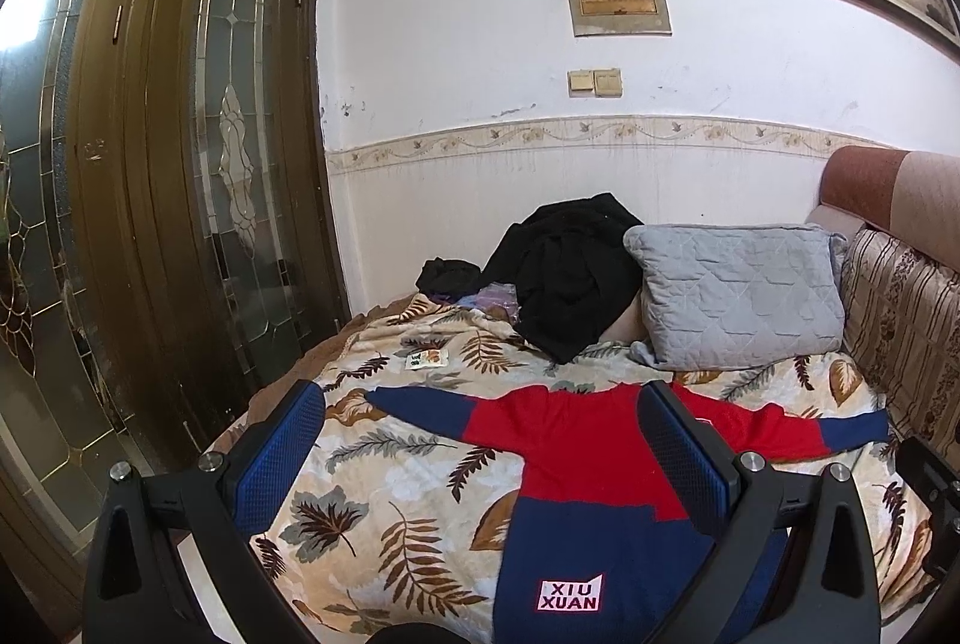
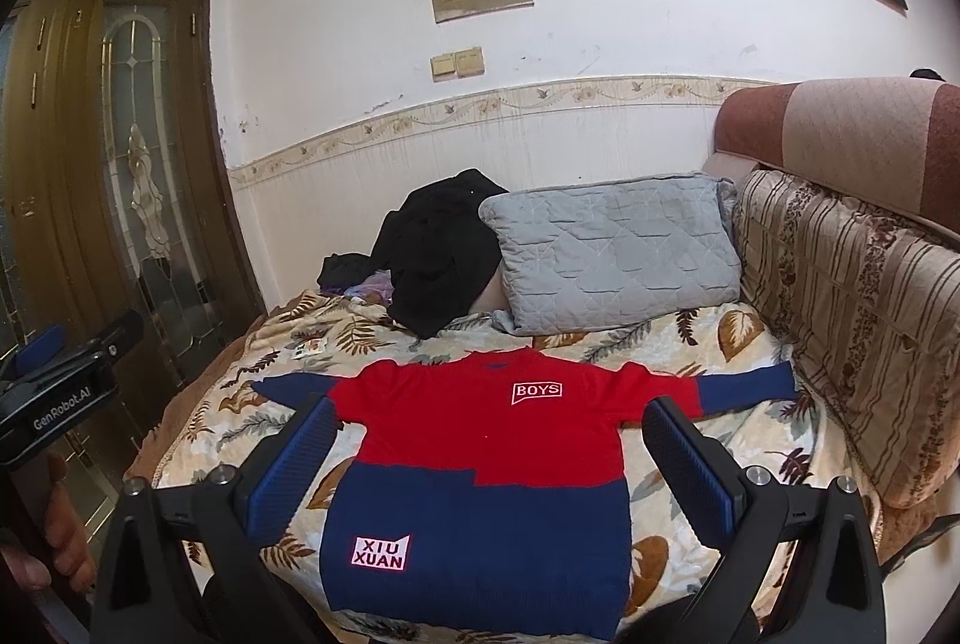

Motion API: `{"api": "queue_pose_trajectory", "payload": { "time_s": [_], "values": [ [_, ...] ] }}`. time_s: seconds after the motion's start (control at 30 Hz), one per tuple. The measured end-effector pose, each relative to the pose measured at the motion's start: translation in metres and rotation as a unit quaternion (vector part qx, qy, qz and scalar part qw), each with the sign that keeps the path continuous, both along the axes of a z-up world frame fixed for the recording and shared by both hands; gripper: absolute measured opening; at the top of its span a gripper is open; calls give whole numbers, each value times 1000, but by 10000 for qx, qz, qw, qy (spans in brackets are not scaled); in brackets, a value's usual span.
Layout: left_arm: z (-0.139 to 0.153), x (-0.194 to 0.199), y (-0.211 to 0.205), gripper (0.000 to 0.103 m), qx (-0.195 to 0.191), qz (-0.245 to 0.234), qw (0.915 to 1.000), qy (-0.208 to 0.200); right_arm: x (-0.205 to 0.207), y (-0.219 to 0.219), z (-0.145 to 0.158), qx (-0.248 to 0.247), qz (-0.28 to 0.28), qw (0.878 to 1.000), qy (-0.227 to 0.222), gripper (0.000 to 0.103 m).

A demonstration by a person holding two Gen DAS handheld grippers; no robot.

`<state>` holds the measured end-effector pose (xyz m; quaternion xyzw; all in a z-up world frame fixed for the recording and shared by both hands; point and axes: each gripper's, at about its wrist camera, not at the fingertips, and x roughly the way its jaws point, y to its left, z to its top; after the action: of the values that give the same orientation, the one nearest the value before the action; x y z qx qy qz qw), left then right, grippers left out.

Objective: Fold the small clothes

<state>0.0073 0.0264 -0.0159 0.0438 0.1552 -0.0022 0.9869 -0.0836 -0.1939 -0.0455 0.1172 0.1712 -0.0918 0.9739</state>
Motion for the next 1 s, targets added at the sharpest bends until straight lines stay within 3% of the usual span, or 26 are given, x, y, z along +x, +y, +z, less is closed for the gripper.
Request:
{"api": "queue_pose_trajectory", "payload": {
  "time_s": [0.37,0.77,0.9,1.0],
  "values": [
    [-7,13,-10,103,99,7,9999,76,8,-5,-10,72,-53,9999,61,103],
    [-37,65,-31,103,241,7,9983,534,41,-48,-35,337,-336,9982,355,103],
    [-69,114,-48,103,116,-272,9931,1136,61,-93,-58,794,-402,9952,396,103],
    [-124,174,-71,103,131,-433,9787,2002,76,-157,-94,1670,-338,9852,188,103]
  ]
}}
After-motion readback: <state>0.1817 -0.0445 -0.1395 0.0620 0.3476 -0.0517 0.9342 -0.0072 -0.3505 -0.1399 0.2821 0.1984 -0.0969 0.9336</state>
